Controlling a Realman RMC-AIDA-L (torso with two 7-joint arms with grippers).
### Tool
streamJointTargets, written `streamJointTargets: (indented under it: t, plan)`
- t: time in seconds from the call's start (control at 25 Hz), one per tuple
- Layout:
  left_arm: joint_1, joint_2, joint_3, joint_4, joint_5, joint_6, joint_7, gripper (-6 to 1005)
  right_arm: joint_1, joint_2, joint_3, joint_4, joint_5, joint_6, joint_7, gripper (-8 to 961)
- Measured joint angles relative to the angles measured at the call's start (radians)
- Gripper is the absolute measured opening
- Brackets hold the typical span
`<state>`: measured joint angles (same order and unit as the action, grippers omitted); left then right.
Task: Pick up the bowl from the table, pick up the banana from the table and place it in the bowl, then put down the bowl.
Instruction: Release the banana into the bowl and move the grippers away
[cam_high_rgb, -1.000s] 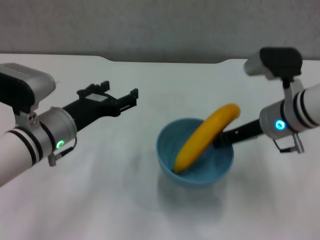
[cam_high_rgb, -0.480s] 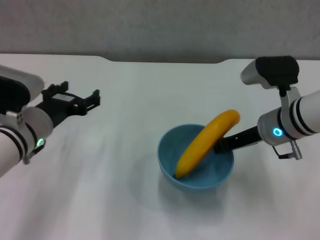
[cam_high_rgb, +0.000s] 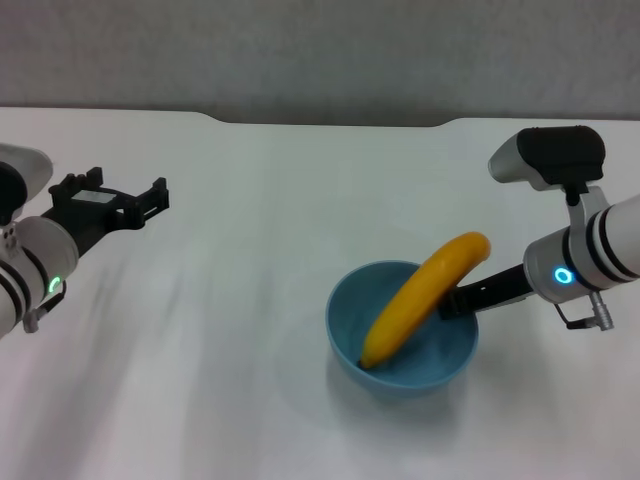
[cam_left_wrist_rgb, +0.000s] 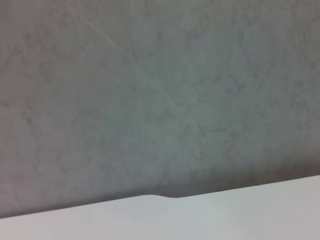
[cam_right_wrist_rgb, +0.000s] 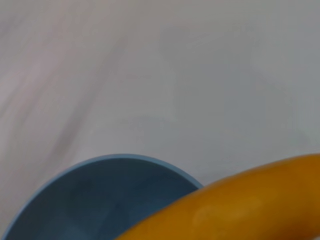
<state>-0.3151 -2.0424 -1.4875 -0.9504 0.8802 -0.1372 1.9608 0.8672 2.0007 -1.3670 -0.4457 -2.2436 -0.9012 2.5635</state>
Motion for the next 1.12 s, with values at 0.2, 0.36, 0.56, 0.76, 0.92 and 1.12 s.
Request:
streamJointTargets:
  t: [0.2,0.36,0.56,0.76,0.92,1.12]
  plan:
    - [0.008,0.0,-0.001,-0.004,0.0,-0.004,-0.005,891,-0.007,0.0,0.0,0.001,-0.001,0.011,0.0,33]
    - [0.015,-0.001,0.0,-0.009,-0.005,-0.006,-0.008,891,-0.009,0.0,0.003,0.001,-0.001,0.018,-0.001,33]
    - [0.02,-0.002,0.007,-0.009,-0.025,-0.012,-0.004,891,-0.021,-0.001,0.003,-0.003,-0.001,0.032,0.0,59]
    - [0.023,-0.001,0.005,-0.009,-0.026,-0.018,-0.009,891,-0.033,0.001,-0.006,-0.001,-0.001,0.056,-0.001,237]
    - [0.032,-0.001,0.001,-0.008,-0.026,-0.02,-0.009,891,-0.053,0.002,-0.008,-0.037,-0.001,0.055,-0.018,429]
    - [0.047,0.002,-0.004,-0.008,-0.026,-0.024,-0.008,891,-0.104,0.001,-0.008,-0.149,-0.001,0.009,-0.036,551]
